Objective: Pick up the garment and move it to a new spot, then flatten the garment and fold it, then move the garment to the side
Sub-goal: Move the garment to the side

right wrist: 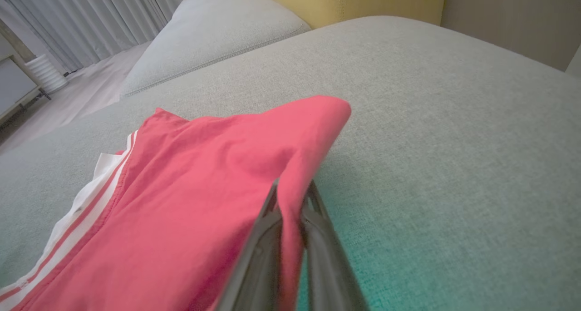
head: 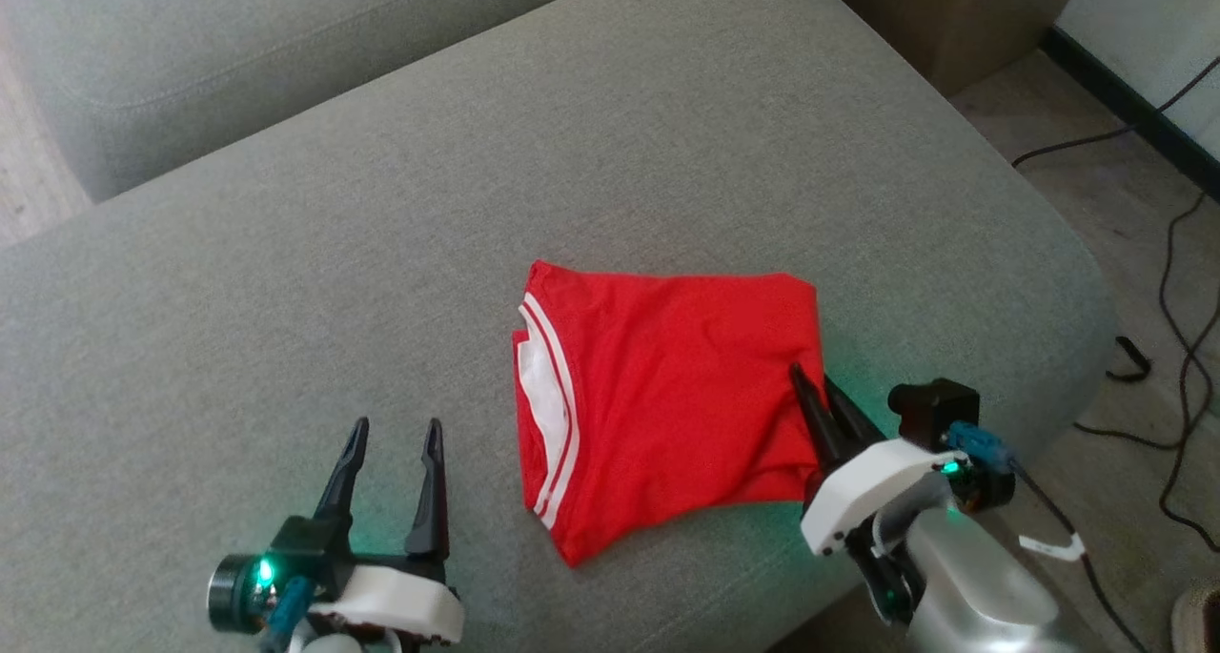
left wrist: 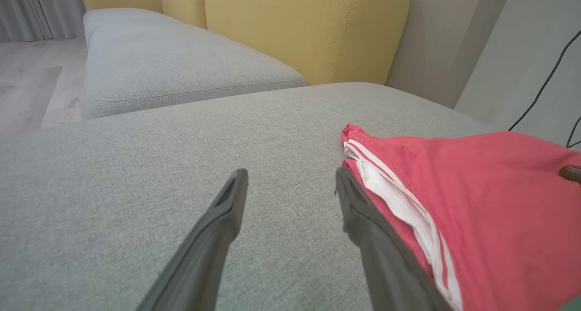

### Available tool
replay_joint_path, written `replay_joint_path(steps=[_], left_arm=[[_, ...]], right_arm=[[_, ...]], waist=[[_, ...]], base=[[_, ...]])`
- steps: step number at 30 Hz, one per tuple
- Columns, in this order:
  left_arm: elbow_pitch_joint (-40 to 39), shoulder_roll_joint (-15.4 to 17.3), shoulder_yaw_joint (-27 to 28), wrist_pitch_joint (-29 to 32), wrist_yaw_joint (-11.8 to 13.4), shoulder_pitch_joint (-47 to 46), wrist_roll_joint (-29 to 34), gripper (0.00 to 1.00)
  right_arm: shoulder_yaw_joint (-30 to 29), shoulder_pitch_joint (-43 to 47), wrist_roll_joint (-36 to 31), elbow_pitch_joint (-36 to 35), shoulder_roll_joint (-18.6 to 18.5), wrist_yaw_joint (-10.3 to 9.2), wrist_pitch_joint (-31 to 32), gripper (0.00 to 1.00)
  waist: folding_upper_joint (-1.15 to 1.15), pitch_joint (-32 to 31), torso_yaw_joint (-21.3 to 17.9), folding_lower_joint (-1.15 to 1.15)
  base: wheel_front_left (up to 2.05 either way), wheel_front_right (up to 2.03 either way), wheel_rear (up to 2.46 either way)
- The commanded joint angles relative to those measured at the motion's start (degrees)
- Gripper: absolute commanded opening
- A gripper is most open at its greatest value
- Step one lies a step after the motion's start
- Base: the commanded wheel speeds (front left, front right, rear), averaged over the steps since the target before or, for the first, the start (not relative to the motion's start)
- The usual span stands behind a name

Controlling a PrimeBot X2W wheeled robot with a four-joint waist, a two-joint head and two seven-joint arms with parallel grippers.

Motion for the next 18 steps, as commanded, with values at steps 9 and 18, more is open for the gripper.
replay_joint_path(steps=[9,18], left_arm=[[-0.6,0.2,0.7,-0.3,-0.6,-4.0,1.8,1.0],[-0.3,0.2,0.8,-0.3,-1.5,-6.4,3.3,1.0]], right_arm=[[-3.5,-16.5,-11.0,2.6,-2.4,-0.04,-0.8,0.0],[-11.1,-30.9,-20.5,14.3,-12.3,-0.04,-0.6,0.0]], waist=[[0.0,4.3,4.0,0.0],[0.0,8.6,10.8,0.0]], base=[[0.0,0.0,0.0],[0.0,0.0,0.0]])
